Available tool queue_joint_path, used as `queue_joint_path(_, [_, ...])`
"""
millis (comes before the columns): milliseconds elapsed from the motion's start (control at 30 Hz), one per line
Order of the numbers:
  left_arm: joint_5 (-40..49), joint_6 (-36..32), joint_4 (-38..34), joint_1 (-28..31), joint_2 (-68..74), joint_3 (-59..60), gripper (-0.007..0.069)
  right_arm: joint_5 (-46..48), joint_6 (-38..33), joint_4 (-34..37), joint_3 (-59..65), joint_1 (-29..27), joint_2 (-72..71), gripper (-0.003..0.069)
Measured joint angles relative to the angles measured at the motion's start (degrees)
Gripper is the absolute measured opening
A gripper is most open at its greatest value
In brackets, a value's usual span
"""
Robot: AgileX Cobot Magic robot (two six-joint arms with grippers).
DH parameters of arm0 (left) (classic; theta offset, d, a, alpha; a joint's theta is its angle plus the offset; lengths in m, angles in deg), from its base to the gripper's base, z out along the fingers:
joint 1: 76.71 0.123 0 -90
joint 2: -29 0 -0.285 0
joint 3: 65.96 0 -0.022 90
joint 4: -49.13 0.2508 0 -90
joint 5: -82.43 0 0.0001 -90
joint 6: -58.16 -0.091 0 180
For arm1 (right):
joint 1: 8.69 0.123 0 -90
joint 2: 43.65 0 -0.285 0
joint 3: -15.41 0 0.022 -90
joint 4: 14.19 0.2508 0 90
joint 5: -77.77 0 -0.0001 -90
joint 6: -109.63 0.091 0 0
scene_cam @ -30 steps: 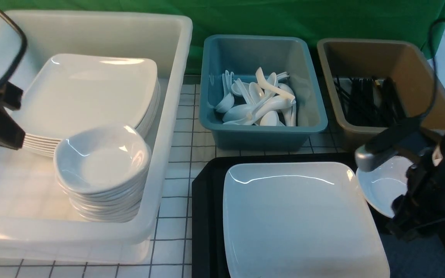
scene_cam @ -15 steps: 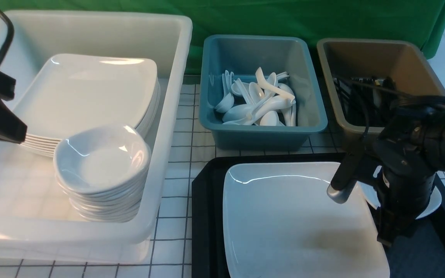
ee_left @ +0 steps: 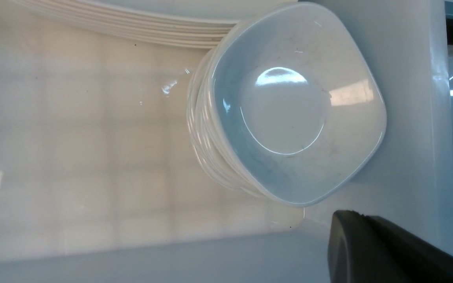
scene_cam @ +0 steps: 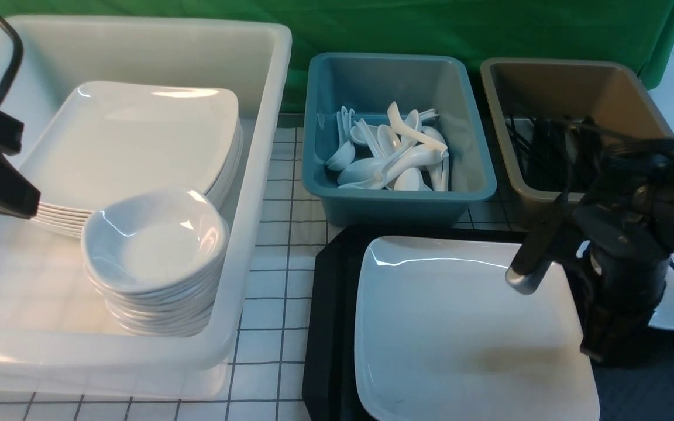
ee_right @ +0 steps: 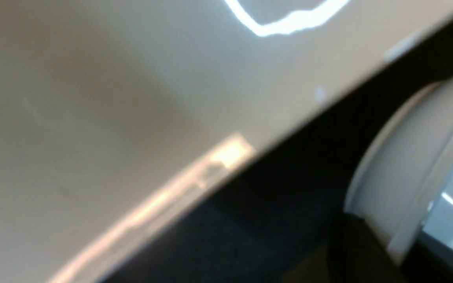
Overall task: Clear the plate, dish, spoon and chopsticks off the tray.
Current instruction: Use the right arm to grab a small plate from the dinner plate, then use the right arm to put the small plate into the large storage box on the left
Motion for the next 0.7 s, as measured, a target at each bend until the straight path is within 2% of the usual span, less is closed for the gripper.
queue_joint_path(200, [0.0,-0.4,0.1,0.0,0.0,0.0,0.0020,5.4,0.8,3.4,-1.4,4.0,-12.3,0.0085])
queue_joint_path(300, [0.0,-0.4,0.1,0.0,0.0,0.0,0.0020,5.6,0.2,10.7,-6.7,8.9,-19.3,0.0085])
queue_joint_path(467, [-2.6,-0.4,0.1,0.0,0.0,0.0,0.0020,-3.0,-8.4,27.2,-16.5,20.8,-21.7,0.0085])
queue_joint_path(567, [-4.4,1.6,2.5,0.0,0.0,0.0,0.0020,-9.4,-12.5,31.4,-20.9,29.1,-18.1,0.0085])
queue_joint_path(700, [-5.1,5.8,8.7,0.0,0.0,0.0,0.0020,-14.1,-14.6,32.4,-25.6,34.1,-11.4,0.0085])
